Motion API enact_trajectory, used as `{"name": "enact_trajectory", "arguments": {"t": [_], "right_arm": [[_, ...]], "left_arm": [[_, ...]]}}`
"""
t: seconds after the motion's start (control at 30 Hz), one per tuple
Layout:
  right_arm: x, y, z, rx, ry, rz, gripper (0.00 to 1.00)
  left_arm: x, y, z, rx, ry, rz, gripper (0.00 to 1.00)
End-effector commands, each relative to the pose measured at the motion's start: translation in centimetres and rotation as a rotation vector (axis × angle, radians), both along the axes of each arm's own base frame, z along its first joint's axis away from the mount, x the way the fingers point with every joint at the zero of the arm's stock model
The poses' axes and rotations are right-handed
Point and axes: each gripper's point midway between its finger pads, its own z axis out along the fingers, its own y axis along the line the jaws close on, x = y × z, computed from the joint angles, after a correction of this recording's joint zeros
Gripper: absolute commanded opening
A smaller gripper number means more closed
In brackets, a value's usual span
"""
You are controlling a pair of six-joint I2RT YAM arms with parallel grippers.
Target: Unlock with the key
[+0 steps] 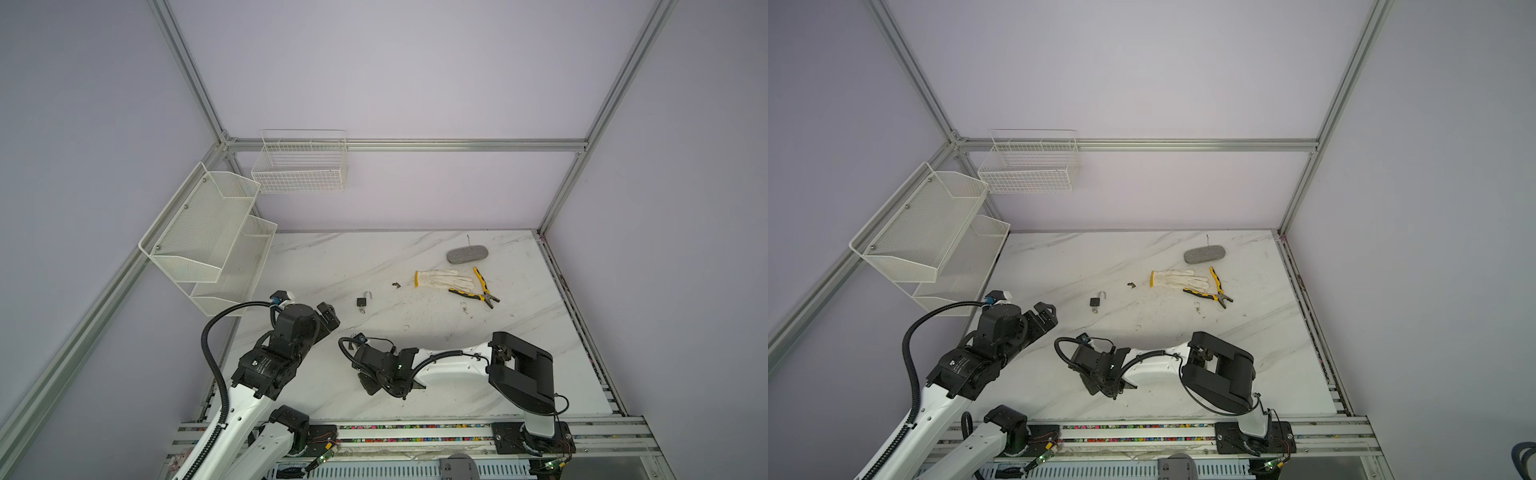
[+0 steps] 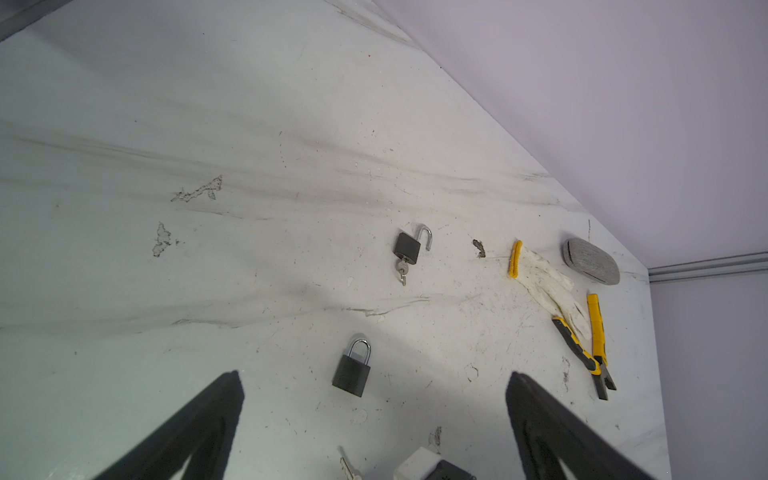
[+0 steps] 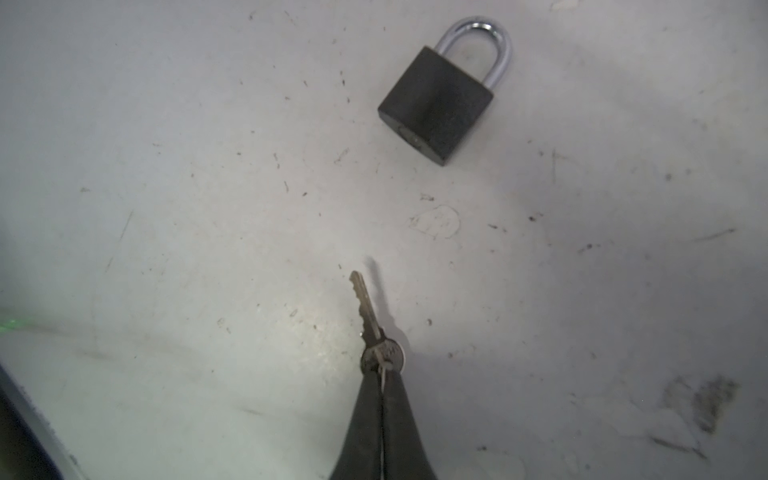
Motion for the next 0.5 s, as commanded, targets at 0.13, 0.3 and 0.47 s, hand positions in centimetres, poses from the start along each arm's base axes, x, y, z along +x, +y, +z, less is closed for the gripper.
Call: {"name": "enact_trajectory", "arguments": {"t": [0.13,0.3,0.47], "right_arm": [[2.9,-0.6,6.4,0.214,-0.049,-0.083,0.00],[4.1,-2.0,9.3,0.289,-0.116,-0.119,0.00],[4.9,-2.4,12.5,0.368,-0.143,-0.112,0.00]], "left_arm": [[1.0,-2.8,2.0,-0.221,-0.106,-0.056,1.00],[1.7,-4.3,2.4,-0.291,-0.140,-0.105,0.98],[2.8,-7.6,1.7,-0.338,-0.118,-0.253,0.92]]}}
